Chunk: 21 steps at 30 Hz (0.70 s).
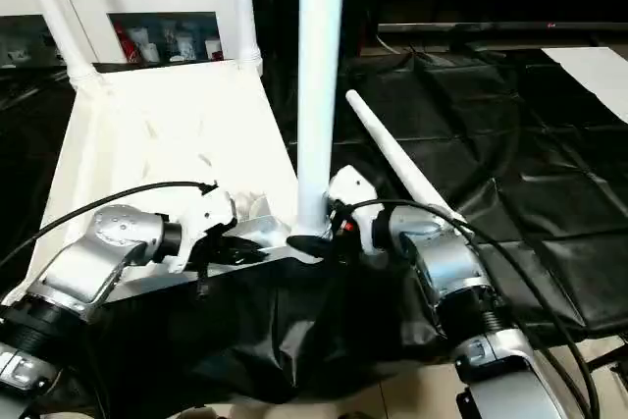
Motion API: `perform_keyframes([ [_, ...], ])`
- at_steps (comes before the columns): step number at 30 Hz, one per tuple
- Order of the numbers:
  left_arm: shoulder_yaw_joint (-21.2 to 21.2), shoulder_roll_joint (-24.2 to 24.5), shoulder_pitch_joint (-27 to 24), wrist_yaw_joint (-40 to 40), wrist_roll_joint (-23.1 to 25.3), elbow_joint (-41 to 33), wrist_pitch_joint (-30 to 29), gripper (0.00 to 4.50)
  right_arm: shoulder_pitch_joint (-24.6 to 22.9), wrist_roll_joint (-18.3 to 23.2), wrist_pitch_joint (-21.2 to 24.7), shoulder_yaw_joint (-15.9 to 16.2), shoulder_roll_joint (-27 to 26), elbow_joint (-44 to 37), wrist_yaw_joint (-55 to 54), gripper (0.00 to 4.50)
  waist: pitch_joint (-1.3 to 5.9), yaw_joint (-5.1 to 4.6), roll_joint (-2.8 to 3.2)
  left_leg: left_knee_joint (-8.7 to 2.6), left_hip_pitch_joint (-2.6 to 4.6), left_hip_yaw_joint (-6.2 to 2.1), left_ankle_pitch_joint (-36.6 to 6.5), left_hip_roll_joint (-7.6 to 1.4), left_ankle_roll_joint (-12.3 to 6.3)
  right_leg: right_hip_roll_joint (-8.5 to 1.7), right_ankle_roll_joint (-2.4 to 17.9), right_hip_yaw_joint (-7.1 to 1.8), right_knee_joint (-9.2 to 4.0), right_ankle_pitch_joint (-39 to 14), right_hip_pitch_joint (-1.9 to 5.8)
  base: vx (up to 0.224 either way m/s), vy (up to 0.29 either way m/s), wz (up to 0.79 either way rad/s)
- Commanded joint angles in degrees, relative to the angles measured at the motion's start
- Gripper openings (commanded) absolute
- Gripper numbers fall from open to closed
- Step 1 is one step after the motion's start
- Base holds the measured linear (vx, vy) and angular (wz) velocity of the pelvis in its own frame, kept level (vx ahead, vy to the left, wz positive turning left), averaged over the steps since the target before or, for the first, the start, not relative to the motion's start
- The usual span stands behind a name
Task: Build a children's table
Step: Rotate leg to tighten
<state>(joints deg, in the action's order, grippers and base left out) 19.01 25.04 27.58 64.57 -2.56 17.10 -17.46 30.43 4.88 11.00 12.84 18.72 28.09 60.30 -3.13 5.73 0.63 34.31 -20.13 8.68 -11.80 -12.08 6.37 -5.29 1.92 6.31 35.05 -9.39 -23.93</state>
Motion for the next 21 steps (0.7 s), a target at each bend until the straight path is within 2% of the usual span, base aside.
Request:
perform_keyframes([
  [1, 1.39, -0.91, 0.37, 2.33, -1.11, -2.48, 1.03, 0.00, -0.08, 0.06, 0.84, 0.84, -0.26, -0.87, 0.39, 3.19, 4.05, -0.17, -0.14, -3.97, -0.43, 0.70, -6.91, -0.71, -3.47, -2.77, 10.00, -3.07, -4.06, -14.19, 4.08, 0.000, 0.000, 0.00],
  [2, 1.39, -0.91, 0.37, 2.30, -1.09, -2.47, 1.04, 0.00, -0.08, 0.06, 0.84, 0.84, -0.28, -0.85, 0.38, 3.19, 4.06, -0.17, -0.12, -3.97, -0.46, 0.69, -6.74, -0.72, -3.45, -2.80, 9.98, -3.07, -4.07, -14.03, 4.08, 0.000, 0.000, 0.00],
  [3, 1.27, -1.04, 0.44, 1.66, -0.98, -2.25, 1.14, 0.00, -0.20, 0.23, 0.89, 0.59, -0.71, -0.52, 0.03, 2.95, 4.10, -0.17, -0.16, -3.93, -0.43, 0.72, -6.57, -0.67, -3.42, -2.76, 9.97, -3.06, -4.02, -13.79, 4.07, 0.000, 0.000, 0.00],
  [7, 0.25, -2.35, 0.98, -1.21, -0.65, -1.16, 0.78, 0.00, -0.52, 1.25, -0.15, -1.32, -2.98, 0.76, -3.20, 2.78, 4.08, -0.22, -0.10, -3.95, -0.47, 0.69, -6.72, -0.68, -3.24, -2.80, 9.95, -3.05, -4.06, -14.11, 4.05, 0.000, 0.000, 0.00],
  [8, -0.94, -3.87, 1.68, -4.33, -0.48, -0.06, 0.23, 0.00, -0.41, 1.61, -0.63, -2.86, -4.96, 2.17, -7.20, 2.76, 3.94, -0.35, -0.08, -4.01, -0.46, 0.76, -6.90, -0.64, -2.88, -2.77, 9.81, -3.07, -4.21, -14.64, 3.89, 0.000, 0.000, 0.00],
  [10, -1.60, -4.74, 2.09, -6.06, -0.44, 0.44, -0.13, 0.00, -0.20, 1.62, -0.18, -3.52, -5.92, 2.99, -9.37, 2.75, 4.05, -0.45, -0.19, -4.02, -0.46, 0.69, -7.40, -0.51, -2.38, -2.85, 9.34, -2.95, -4.37, -15.99, 4.12, 0.000, 0.000, 0.00],
  [12, -3.20, -7.01, 3.43, -10.76, -0.24, 1.83, -3.22, 0.00, 0.49, 1.04, 0.71, -4.67, -8.42, 5.37, -14.79, 2.75, 3.99, -0.85, 0.04, -4.05, -0.45, 0.70, -7.54, -0.52, -1.90, -2.81, 9.10, -2.98, -4.41, -16.59, 4.01, 0.000, 0.000, 0.00],
  [14, -3.68, -8.28, 4.14, -13.43, 0.30, 2.75, -4.08, 0.00, 0.97, 0.75, 1.04, -5.27, -10.15, 6.79, -18.09, 2.75, 4.11, -0.96, -0.19, -4.03, -0.59, 0.58, -7.25, -0.40, -1.81, -2.81, 8.56, -2.89, -4.40, -16.94, 4.27, 0.000, 0.000, 0.00],
  [15, -3.92, -8.90, 4.46, -14.62, 0.47, 3.18, -4.50, 0.00, 1.27, 0.63, 1.19, -5.58, -10.97, 7.53, -19.69, 2.75, 4.06, -1.20, -0.04, -4.03, -0.63, 0.55, -7.05, -0.39, -1.99, -2.80, 8.70, -2.92, -4.46, -16.32, 4.14, 0.000, 0.000, 0.00],
  [17, -4.95, -11.83, 5.88, -19.88, 1.18, 5.11, -6.11, 0.00, 2.79, -0.15, 1.15, -6.92, -14.66, 11.07, -26.68, 2.75, 4.12, -1.44, -0.12, -3.99, -0.65, 0.55, -6.82, -0.31, -1.96, -2.81, 8.89, -2.90, -4.44, -15.82, 4.21, 0.000, 0.000, 0.00],
  [20, -5.72, -14.64, 7.08, -24.19, 1.68, 6.58, -7.56, 0.00, 4.41, -0.59, 0.69, -8.18, -18.01, 14.38, -32.60, 2.75, 4.01, -1.93, -0.05, -4.02, -0.49, 0.60, -7.88, -0.19, -1.57, -2.84, 8.51, -2.80, -4.86, -18.40, 4.05, 0.000, 0.000, 0.00],
  [21, -6.03, -16.24, 7.68, -26.27, 1.96, 7.27, -7.85, 0.00, 5.45, -0.86, -0.25, -8.62, -19.75, 16.19, -35.47, 2.75, 3.97, -2.12, -0.03, -4.07, -0.70, 0.55, -7.68, -0.26, -1.57, -2.87, 8.64, -2.82, -4.76, -17.83, 4.06, 0.000, 0.000, 0.00],
])
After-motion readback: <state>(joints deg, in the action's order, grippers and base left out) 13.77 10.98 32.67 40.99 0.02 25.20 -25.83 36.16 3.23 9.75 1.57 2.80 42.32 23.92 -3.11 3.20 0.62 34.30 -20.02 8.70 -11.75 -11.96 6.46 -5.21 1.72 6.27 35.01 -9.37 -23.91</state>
